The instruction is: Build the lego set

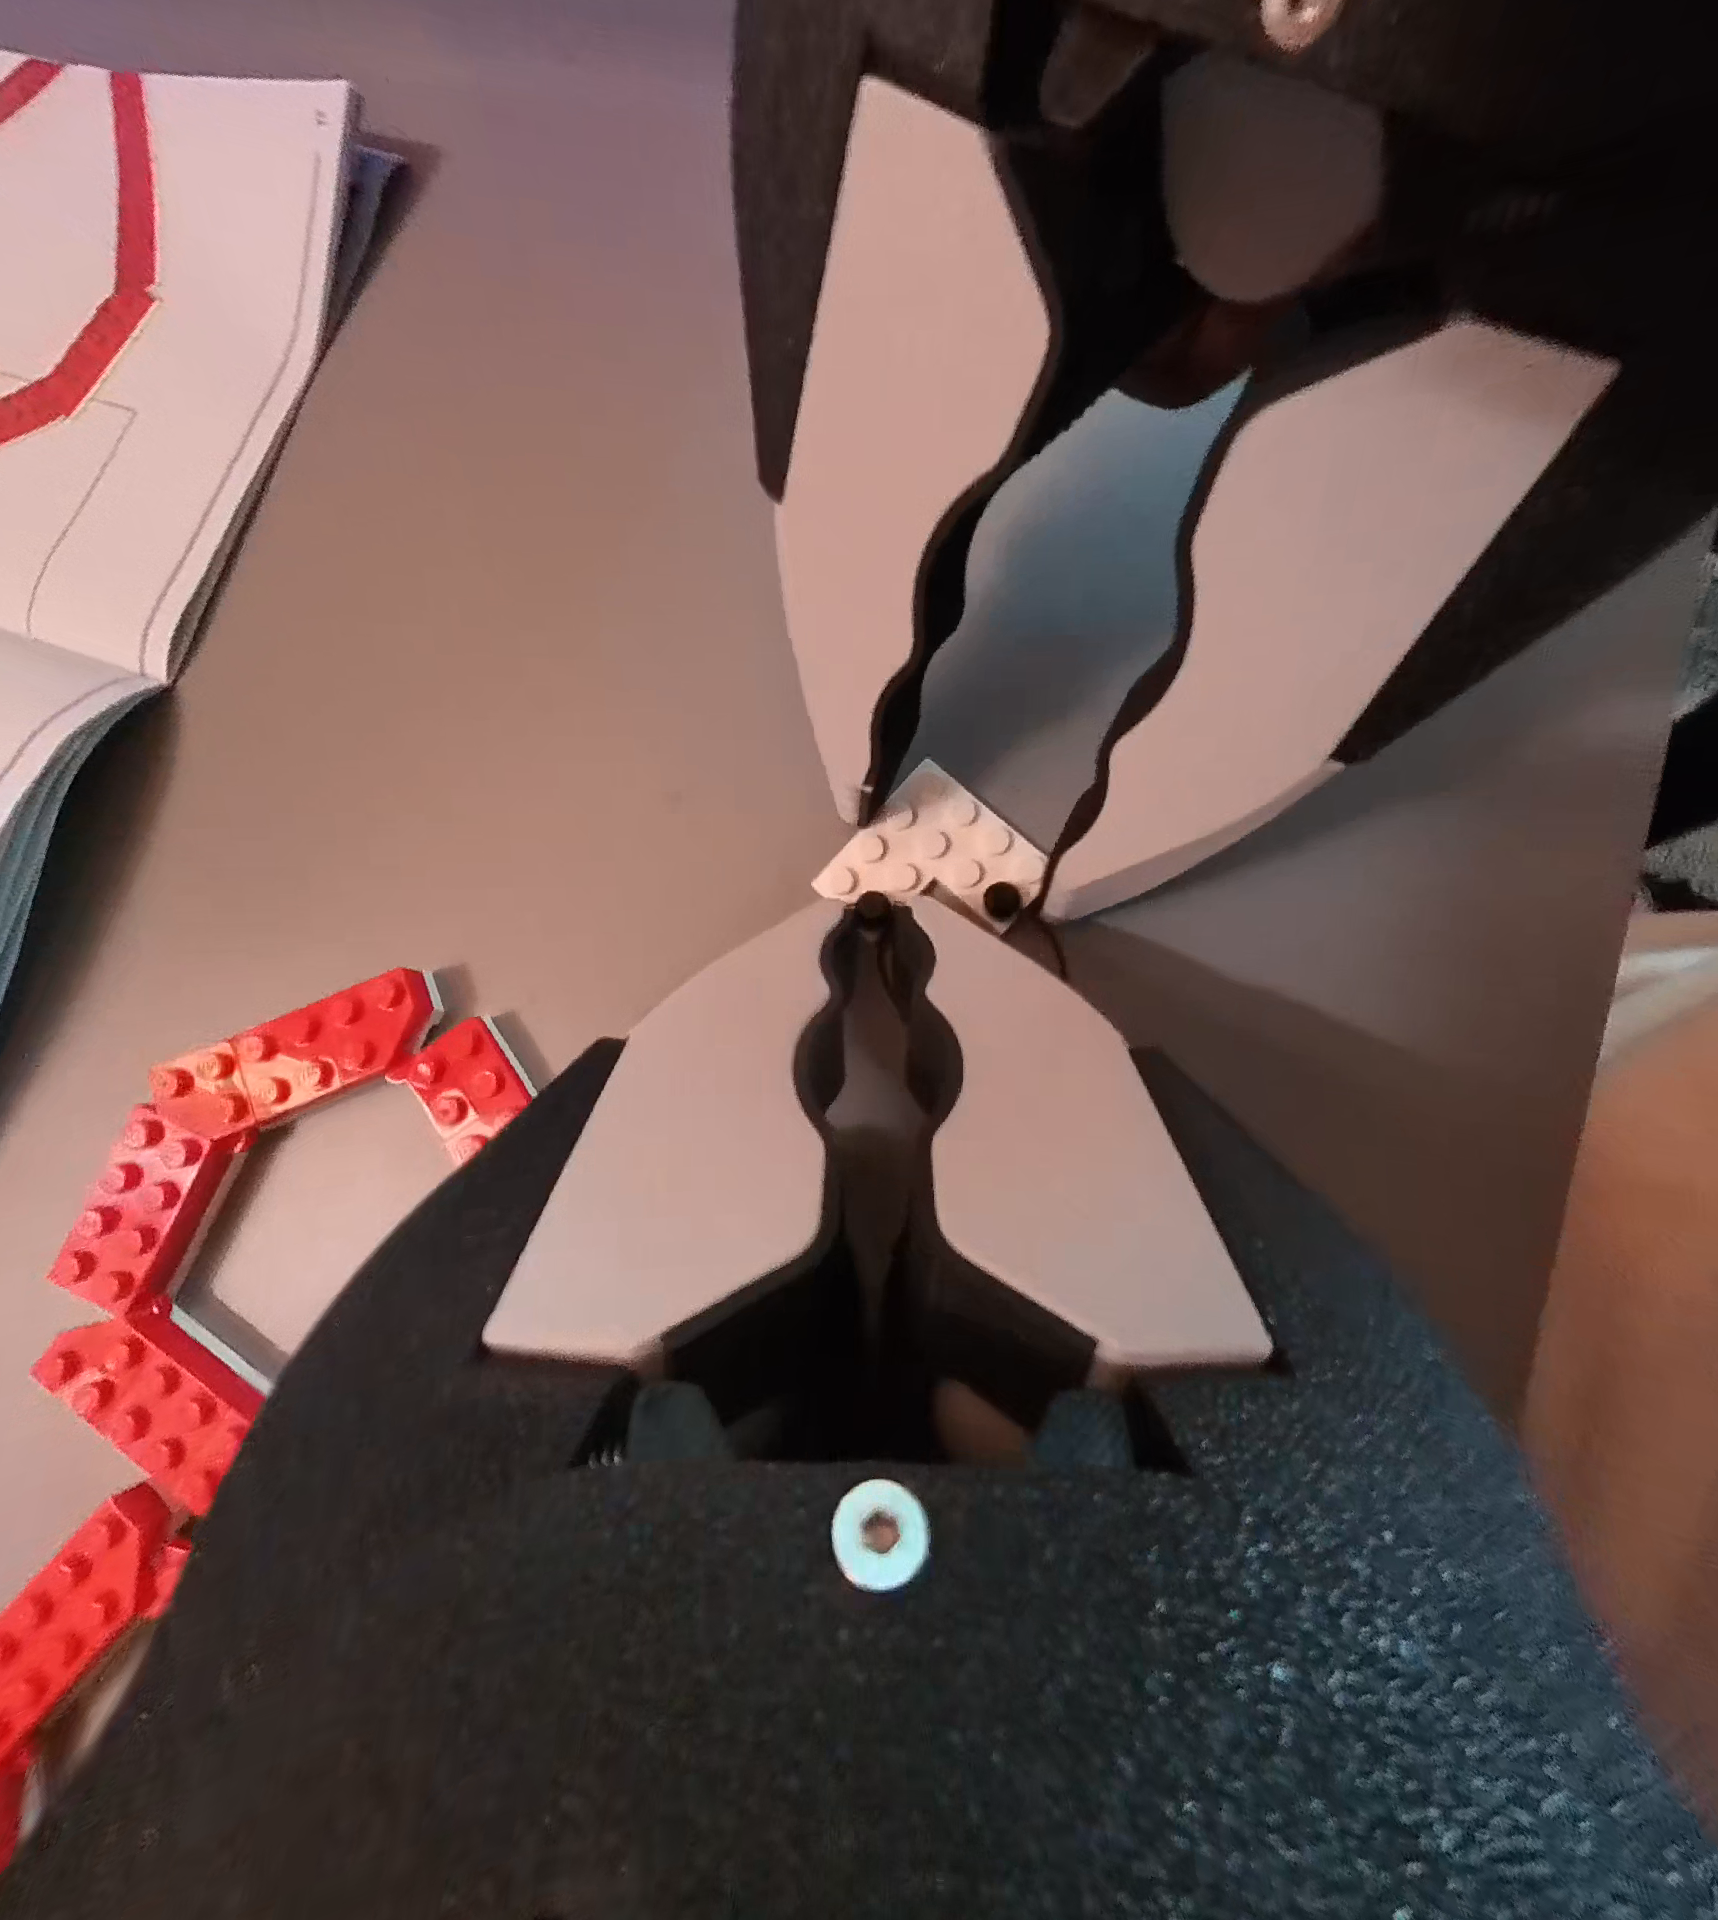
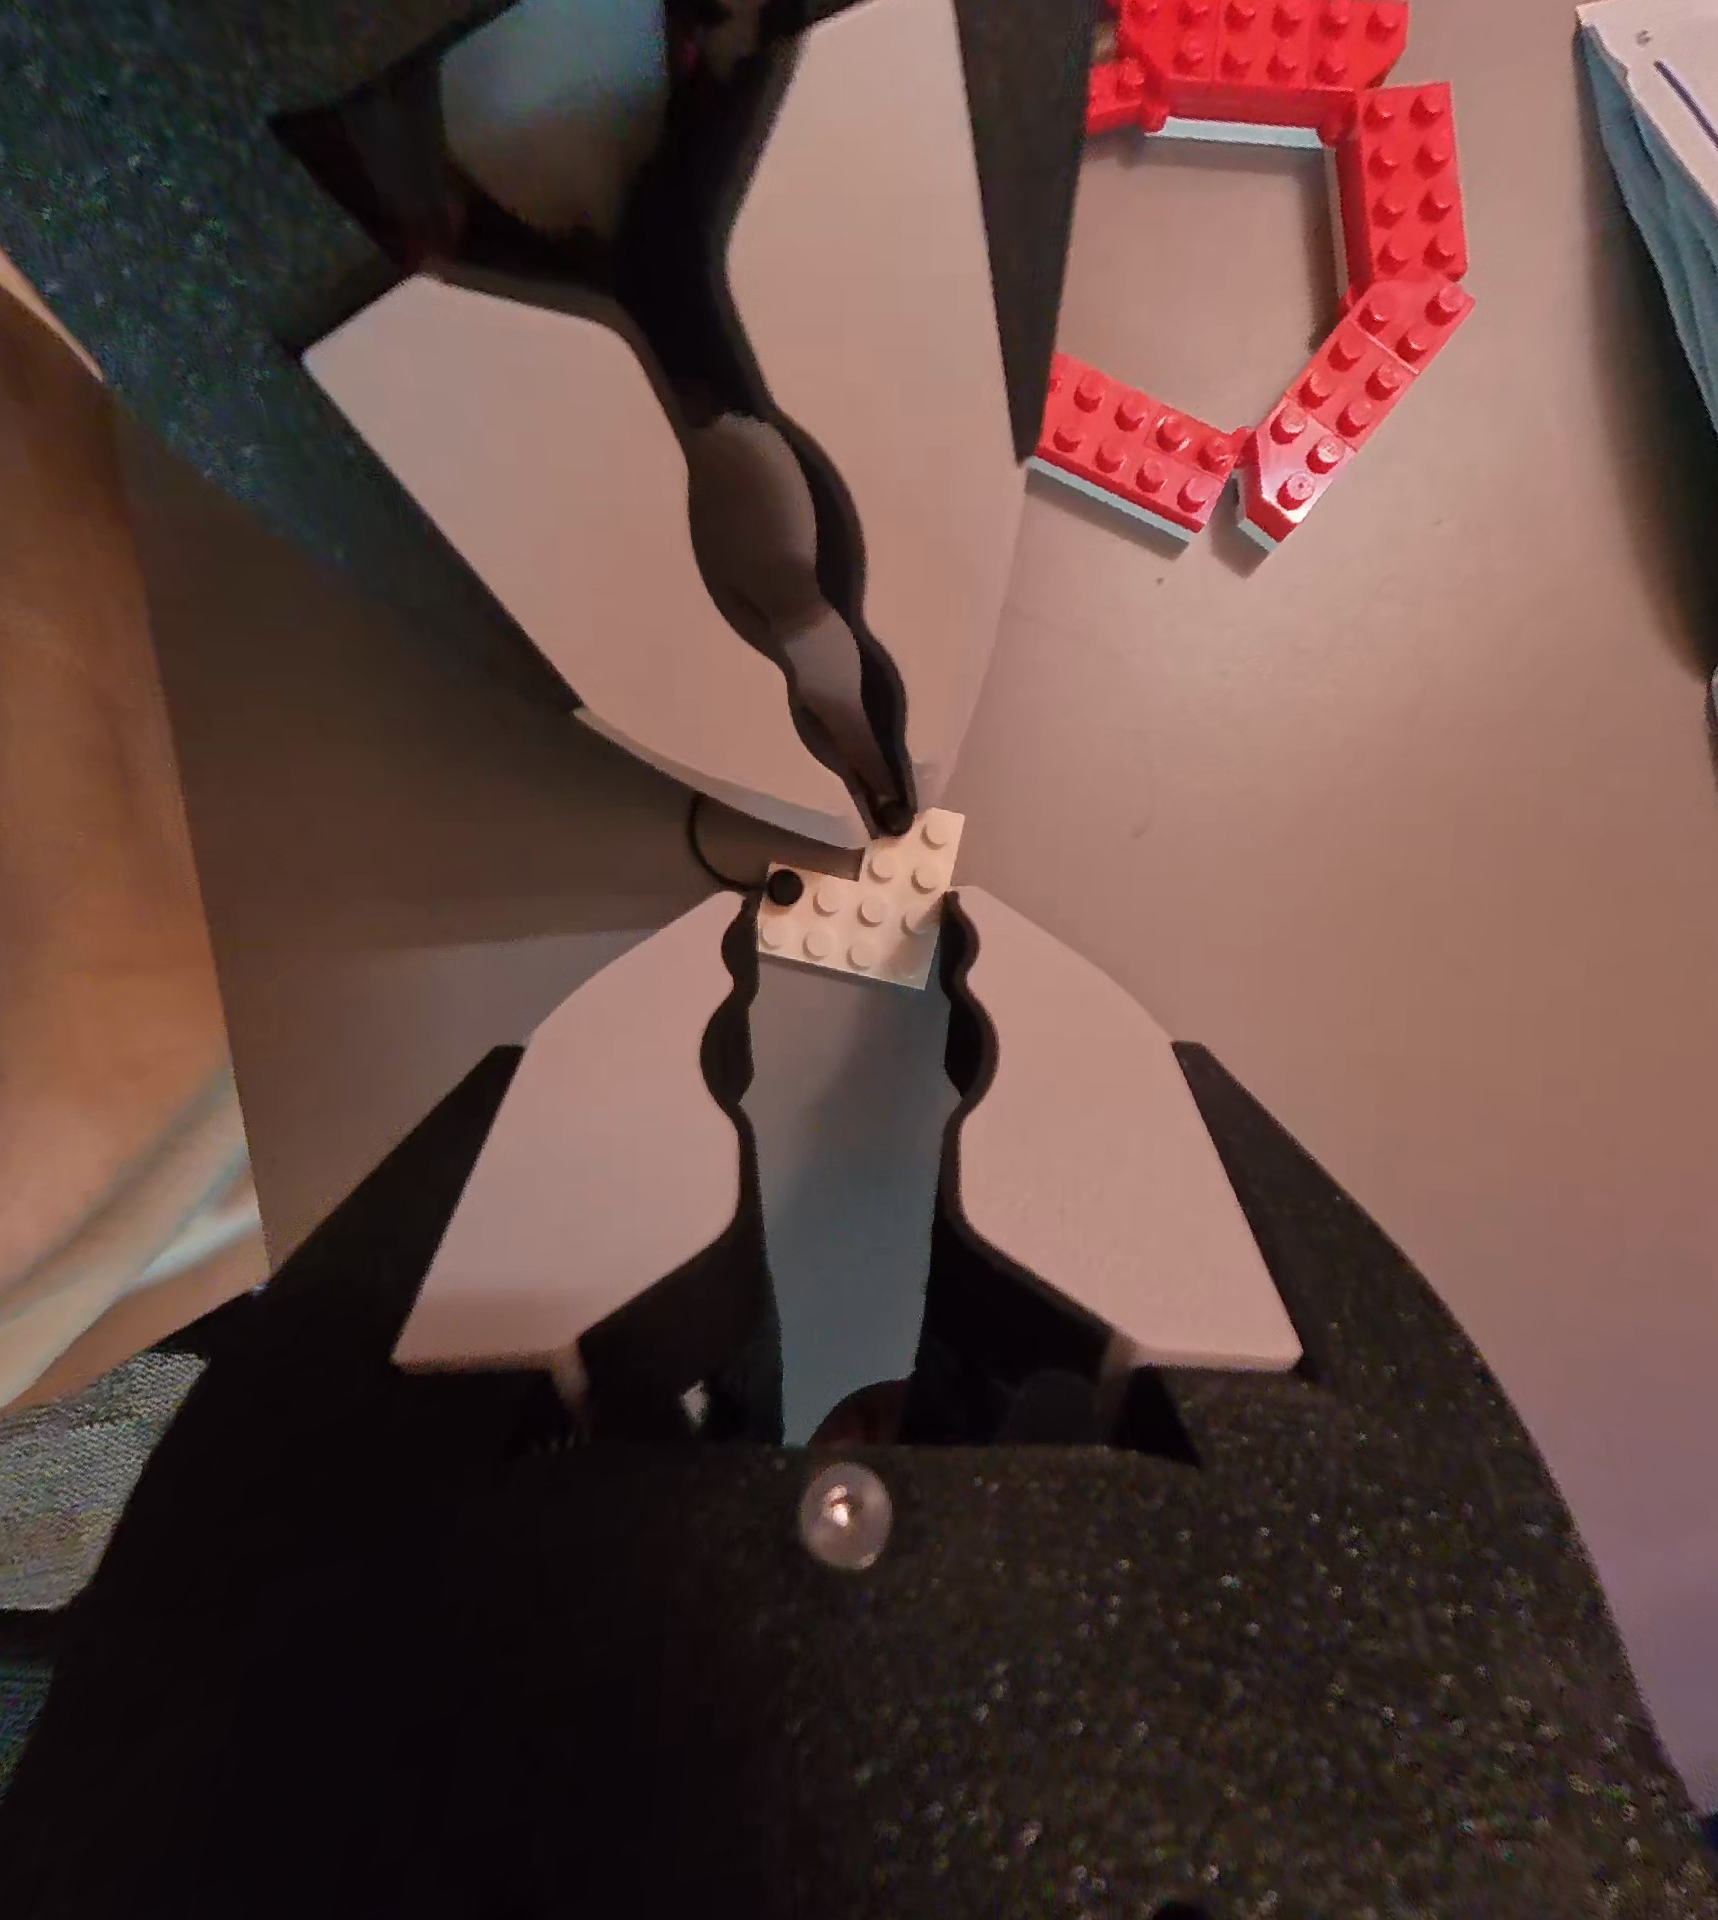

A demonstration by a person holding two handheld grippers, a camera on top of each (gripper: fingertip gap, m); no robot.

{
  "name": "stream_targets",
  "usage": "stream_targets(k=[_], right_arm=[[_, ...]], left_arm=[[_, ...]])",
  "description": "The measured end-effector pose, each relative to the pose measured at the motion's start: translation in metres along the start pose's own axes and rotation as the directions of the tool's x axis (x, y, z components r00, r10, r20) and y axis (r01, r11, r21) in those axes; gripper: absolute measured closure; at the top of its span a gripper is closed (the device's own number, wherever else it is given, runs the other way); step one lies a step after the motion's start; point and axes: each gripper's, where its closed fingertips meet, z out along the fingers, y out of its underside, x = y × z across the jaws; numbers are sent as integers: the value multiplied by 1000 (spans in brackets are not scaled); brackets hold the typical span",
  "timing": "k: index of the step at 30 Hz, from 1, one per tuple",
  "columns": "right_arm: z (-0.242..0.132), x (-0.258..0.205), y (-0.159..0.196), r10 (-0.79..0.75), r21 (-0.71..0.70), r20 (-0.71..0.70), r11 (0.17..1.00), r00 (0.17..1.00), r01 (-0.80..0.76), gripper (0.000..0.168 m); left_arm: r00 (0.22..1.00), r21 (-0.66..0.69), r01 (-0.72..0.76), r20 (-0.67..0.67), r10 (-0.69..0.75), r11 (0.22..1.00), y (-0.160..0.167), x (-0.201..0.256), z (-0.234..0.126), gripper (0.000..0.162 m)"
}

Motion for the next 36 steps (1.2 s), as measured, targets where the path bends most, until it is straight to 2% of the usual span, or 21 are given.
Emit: stream_targets(k=[1, 11, 20, 24, 27, 30, 36], right_arm=[[0, 0, 0, -14, 3, 8, 1000, 1000, 14, 134], [0, 0, 0, -156, 12, 92, 988, 983, 156, 134], [0, 1, 0, -321, 25, 208, 946, 924, 323, 134], [0, 2, 0, -285, 1, 199, 957, 937, 291, 135], [0, 2, 1, -231, -12, 162, 972, 959, 236, 135], [-1, 1, 1, -179, -17, 127, 983, 976, 183, 135], [-1, 1, 2, -117, -54, 84, 991, 990, 122, 135]], left_arm=[[1000, -4, -20, -10, 19, 1000, 0, 0, 0, 155], [967, -12, -218, -136, 215, 976, 2, 2, -2, 156], [911, -9, -349, -240, 337, 937, 5, 3, -3, 156], [945, -19, -263, -206, 254, 964, 4, 4, -3, 157], [979, 21, -131, -153, 132, 991, 2, 8, -3, 148], [998, 56, -7, -66, 11, 998, 1, 4, -1, 149], [994, -2, 5, 111, -5, 1000, 0, 0, 0, 151]])
